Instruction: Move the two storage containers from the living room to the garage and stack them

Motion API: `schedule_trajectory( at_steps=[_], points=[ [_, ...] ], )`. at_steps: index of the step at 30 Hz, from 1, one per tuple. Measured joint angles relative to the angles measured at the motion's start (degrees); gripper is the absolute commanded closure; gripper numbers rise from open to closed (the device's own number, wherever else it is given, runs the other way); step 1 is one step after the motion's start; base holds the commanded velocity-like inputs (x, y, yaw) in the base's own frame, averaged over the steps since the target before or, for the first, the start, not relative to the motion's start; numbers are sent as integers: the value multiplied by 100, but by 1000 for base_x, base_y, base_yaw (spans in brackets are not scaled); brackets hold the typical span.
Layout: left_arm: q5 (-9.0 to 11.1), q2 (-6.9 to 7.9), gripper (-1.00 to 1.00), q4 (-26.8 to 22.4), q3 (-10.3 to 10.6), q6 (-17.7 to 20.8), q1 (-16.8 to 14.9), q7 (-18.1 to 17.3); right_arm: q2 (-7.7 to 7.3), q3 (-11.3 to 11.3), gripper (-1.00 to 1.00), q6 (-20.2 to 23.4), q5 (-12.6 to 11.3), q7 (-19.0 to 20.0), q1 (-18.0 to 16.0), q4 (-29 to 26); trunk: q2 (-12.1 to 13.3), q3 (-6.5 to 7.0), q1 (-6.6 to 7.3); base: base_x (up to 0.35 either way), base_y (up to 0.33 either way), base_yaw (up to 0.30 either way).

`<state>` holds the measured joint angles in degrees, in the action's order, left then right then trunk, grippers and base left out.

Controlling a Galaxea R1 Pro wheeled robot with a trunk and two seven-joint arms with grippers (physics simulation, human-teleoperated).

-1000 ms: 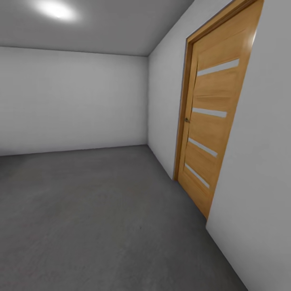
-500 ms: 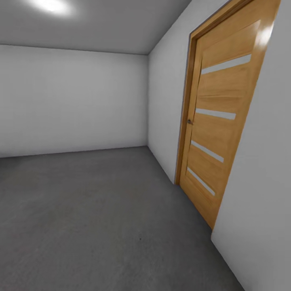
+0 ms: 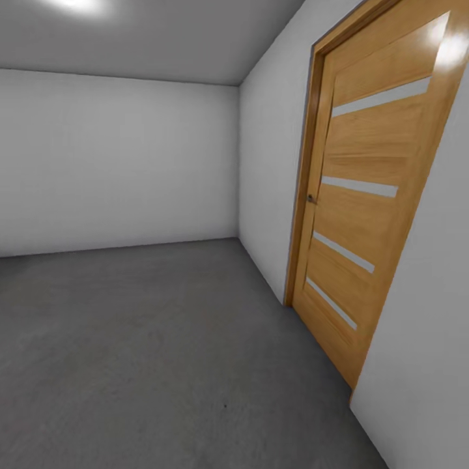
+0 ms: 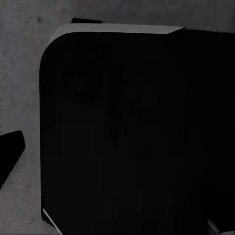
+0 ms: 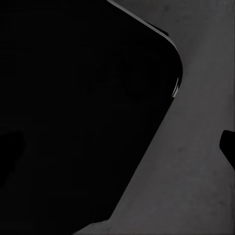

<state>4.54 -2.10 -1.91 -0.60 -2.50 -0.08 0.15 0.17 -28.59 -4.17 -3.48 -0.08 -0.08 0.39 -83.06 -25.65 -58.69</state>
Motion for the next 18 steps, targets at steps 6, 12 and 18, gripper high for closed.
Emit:
schedule_trajectory(
  at_steps=[6, 12, 18],
  points=[
    [0, 0, -100, 1, 0, 0, 0, 0, 9, 0, -100, 3, -2, 0, 0, 0, 0, 0, 0, 322, 0, 0],
    [4, 0, -100, 3, 0, 4, 0, -2, 16, 0, -100, 2, -2, 0, 0, 0, 0, 0, 0, 322, 0, 0],
    [8, 2, -100, 4, 0, 16, 0, -1, 12, 0, -100, 4, -2, 0, 0, 0, 0, 0, 0, 322, 34, 0]
  ],
)
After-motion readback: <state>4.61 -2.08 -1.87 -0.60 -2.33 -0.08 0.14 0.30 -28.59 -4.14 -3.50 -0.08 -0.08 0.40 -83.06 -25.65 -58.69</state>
